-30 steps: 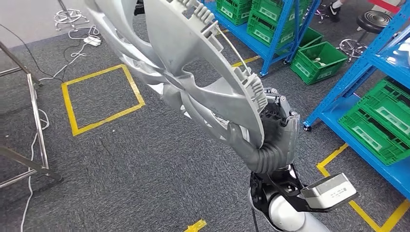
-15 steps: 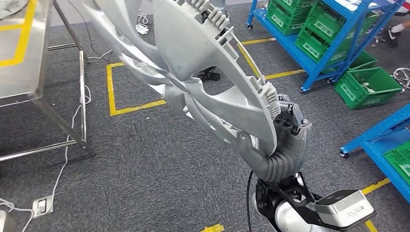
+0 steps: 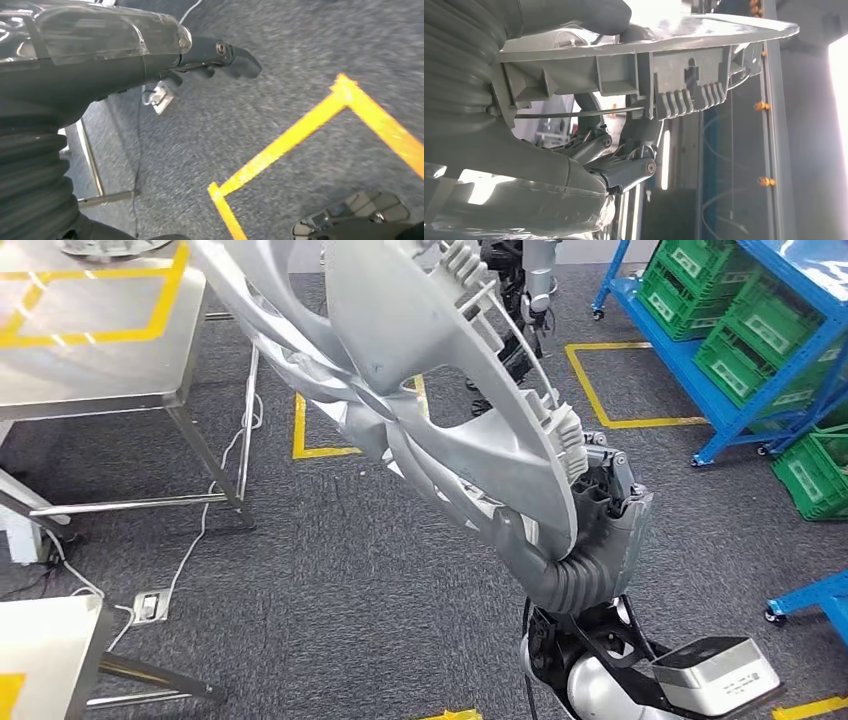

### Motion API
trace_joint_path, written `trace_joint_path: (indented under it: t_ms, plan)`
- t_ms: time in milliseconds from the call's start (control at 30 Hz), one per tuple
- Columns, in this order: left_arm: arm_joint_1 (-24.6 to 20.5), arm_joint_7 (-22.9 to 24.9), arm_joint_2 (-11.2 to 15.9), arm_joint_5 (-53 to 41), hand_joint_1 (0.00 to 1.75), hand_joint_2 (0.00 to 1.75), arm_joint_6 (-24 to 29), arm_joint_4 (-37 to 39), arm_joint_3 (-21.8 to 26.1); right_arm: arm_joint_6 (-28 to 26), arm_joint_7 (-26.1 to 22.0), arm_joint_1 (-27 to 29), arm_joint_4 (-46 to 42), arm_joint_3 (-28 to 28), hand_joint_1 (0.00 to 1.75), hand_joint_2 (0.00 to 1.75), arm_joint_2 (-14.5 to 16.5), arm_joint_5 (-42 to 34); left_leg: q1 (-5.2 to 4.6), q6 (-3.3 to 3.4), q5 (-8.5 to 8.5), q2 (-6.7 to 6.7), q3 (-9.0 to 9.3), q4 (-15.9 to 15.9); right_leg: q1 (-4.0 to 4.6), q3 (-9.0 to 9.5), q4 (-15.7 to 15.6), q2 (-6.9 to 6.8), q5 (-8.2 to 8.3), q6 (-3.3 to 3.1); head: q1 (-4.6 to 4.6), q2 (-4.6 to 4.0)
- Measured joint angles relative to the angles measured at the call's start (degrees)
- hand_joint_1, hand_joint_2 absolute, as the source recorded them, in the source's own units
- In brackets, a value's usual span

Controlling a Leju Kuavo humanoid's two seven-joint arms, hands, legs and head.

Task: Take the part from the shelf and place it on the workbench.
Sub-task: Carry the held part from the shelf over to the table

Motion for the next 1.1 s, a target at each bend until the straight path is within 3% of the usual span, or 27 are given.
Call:
trace_joint_path:
  t_ms: [67,100,133,167,200,233,300,367,433,467,500,567,633,667,733,833,867,900,1000,1033,1067,1100]
  plan:
    - [-0.01,0.1,0.06,0.07,0.0,1.75,-0.18,-0.03,0.0,-0.09,0.22,0.35,-0.62,-0.01,1.75,1.75,-0.08,0.64,0.47,-1.45,2.12,3.09,3.41,-5.76,-0.7,-0.33,1.86,-1.29,-1.37,1.63,-0.65,0.0]
    - [-0.01,0.12,0.1,0.22,0.0,1.75,-0.16,-0.03,0.01,-0.08,0.35,0.42,-1.04,-0.02,1.75,1.75,-0.14,0.87,0.42,-1.23,2.34,4.51,4.4,-7.45,-0.83,-0.63,2.93,-1.71,-2.13,2.33,-0.97,0.0]
    - [0.02,0.11,0.09,0.38,0.0,1.75,-0.13,-0.03,0.01,-0.03,0.46,0.52,-1.51,-0.05,1.75,1.75,-0.21,1.11,0.17,-0.43,1.96,5.47,4.63,-7.95,-0.83,-0.77,3.74,-2.03,-2.72,2.8,-1.01,0.0]
    - [0.06,0.1,0.08,0.68,0.0,1.75,-0.04,-0.03,0.02,0.02,0.56,0.7,-2.02,-0.1,1.75,1.75,-0.33,1.39,-0.08,0.77,1.67,5.58,4.44,-7.63,-0.77,-0.81,4.2,-2.29,-3.08,3.04,-0.91,0.0]
    - [0.09,0.04,0.15,1.01,0.0,1.75,0.09,0.0,0.03,0.06,0.65,0.89,-2.5,-0.15,1.75,1.75,-0.49,1.74,-0.19,1.85,1.54,4.79,4.33,-7.52,-0.9,-0.72,4.37,-2.63,-3.26,3.15,-0.55,0.0]
    - [0.08,-0.05,0.17,1.37,0.0,1.75,0.29,0.0,0.05,0.08,0.73,1.05,-2.95,-0.22,1.75,1.75,-0.64,2.16,-0.3,2.51,1.53,4.14,4.26,-7.52,-1.03,-0.6,4.42,-2.56,-3.53,3.28,-0.14,0.0]
    - [-0.08,-0.24,0.24,2.04,0.0,1.75,0.78,0.01,0.22,0.02,0.97,1.27,-3.81,-0.5,1.75,1.75,-1.0,2.78,-0.51,3.23,1.69,2.61,4.2,-7.61,-1.3,-1.47,6.85,-0.26,-5.86,3.28,0.41,0.0]
    - [-0.37,-0.34,0.25,2.34,0.0,1.75,1.04,0.01,0.43,-0.07,1.14,1.46,-4.79,-0.96,1.75,1.75,-1.43,3.09,-0.94,3.72,1.89,0.85,4.15,-7.76,-1.2,-4.32,14.1,2.74,-10.19,2.72,1.12,0.0]
    - [-0.53,-0.41,0.19,2.41,0.0,1.75,1.08,0.0,0.49,-0.09,1.17,1.62,-5.54,-1.33,1.75,1.75,-1.82,3.21,-1.49,4.0,2.07,-1.29,4.13,-7.79,-0.58,-7.58,21.23,3.6,-12.71,1.78,1.66,0.0]
    - [-0.54,-0.43,0.18,2.44,0.0,1.75,1.08,0.0,0.51,-0.09,1.19,1.7,-5.81,-1.44,1.75,1.75,-1.96,3.22,-1.71,4.16,2.17,-2.41,4.14,-7.79,-0.15,-8.25,22.15,3.8,-12.25,1.18,1.78,0.0]
    - [-0.54,-0.5,0.15,2.52,0.0,1.75,1.11,0.0,0.57,-0.09,1.21,1.77,-6.07,-1.52,1.75,1.75,-2.09,3.23,-1.88,4.34,2.28,-3.51,4.16,-7.79,0.34,-7.96,20.77,4.1,-10.63,0.54,1.83,0.0]
    - [-0.52,-0.84,0.03,2.8,0.0,1.75,1.33,-0.01,0.88,-0.11,1.24,1.81,-6.85,-1.71,1.75,1.75,-2.32,3.34,-1.96,4.67,2.58,-5.6,4.14,-7.84,1.27,-5.4,13.44,5.89,-5.82,-0.81,1.89,0.0]
    - [-0.45,-1.32,-0.29,3.02,0.0,1.75,1.62,-0.04,1.28,-0.16,1.35,1.81,-7.95,-1.84,1.75,1.75,-2.53,3.58,-1.83,4.62,3.04,-7.47,3.9,-7.92,1.73,-3.3,7.52,8.08,-2.88,-1.56,1.92,0.0]
    - [-0.29,-1.5,-0.46,2.99,0.0,1.75,1.68,-0.06,1.39,-0.19,1.52,1.81,-8.49,-1.86,1.75,1.75,-2.63,3.71,-1.7,4.4,3.34,-8.26,3.72,-8.05,1.8,-2.91,6.36,8.62,-2.5,-1.67,2.05,0.0]
    - [0.19,-1.67,-0.66,2.79,0.0,1.75,1.64,-0.07,1.44,-0.19,2.09,1.77,-9.19,-1.87,1.75,1.75,-2.75,3.88,-1.51,3.88,3.92,-9.43,3.52,-8.49,1.88,-2.57,5.68,7.95,-2.3,-1.66,2.43,0.0]
    - [0.51,-1.67,-0.72,2.61,0.0,1.75,1.6,-0.07,1.44,-0.17,2.41,1.73,-9.4,-1.89,1.75,1.75,-2.78,3.88,-1.48,3.58,4.22,-9.92,3.52,-8.81,1.88,-2.29,5.22,7.5,-2.17,-1.73,2.64,0.0]
    - [0.59,-1.61,-0.72,2.5,0.0,1.75,1.55,-0.07,1.44,-0.15,2.49,1.72,-9.45,-1.89,1.75,1.75,-2.8,3.87,-1.56,3.64,4.17,-9.53,3.49,-8.78,1.71,-2.13,4.66,7.22,-1.91,-1.65,2.65,0.0]
    - [0.72,-1.5,-0.73,2.3,0.0,1.75,1.42,-0.06,1.44,-0.12,2.61,1.71,-9.5,-1.87,1.75,1.75,-2.81,3.85,-1.8,3.68,3.85,-7.85,3.31,-8.59,1.56,-1.91,3.91,6.78,-1.51,-1.44,2.58,0.0]
    - [0.8,-0.73,-0.67,0.56,0.0,1.75,0.66,-0.02,1.44,-0.14,2.96,2.1,-9.97,-1.85,1.75,1.75,-3.02,3.82,-1.64,2.34,-2.52,-1.25,-0.89,1.6,1.12,-1.94,2.21,3.2,-0.24,-0.98,1.38,0.0]
    - [0.76,-0.52,-0.6,0.04,0.0,1.75,0.49,-0.01,1.43,-0.16,3.0,2.23,-10.11,-1.86,1.75,1.75,-3.11,3.81,-1.26,1.63,-3.94,-0.61,-1.76,4.53,0.97,-2.16,2.26,1.95,-0.15,-0.91,0.95,0.0]
    - [0.82,-0.45,-0.49,-0.13,0.0,1.75,0.45,-0.01,1.43,-0.14,3.02,2.25,-10.14,-1.86,1.75,1.75,-3.16,3.8,-1.03,1.16,-3.09,-0.45,-0.82,3.64,0.77,-2.28,2.49,1.15,-0.26,-0.7,0.73,0.0]
    - [0.85,-0.4,-0.37,-0.23,0.0,1.75,0.43,0.0,1.42,-0.1,3.03,2.23,-10.18,-1.86,1.75,1.75,-3.22,3.78,-0.85,0.72,-1.5,0.23,1.2,0.68,0.53,-2.39,2.86,0.44,-0.47,-0.34,0.51,0.0]
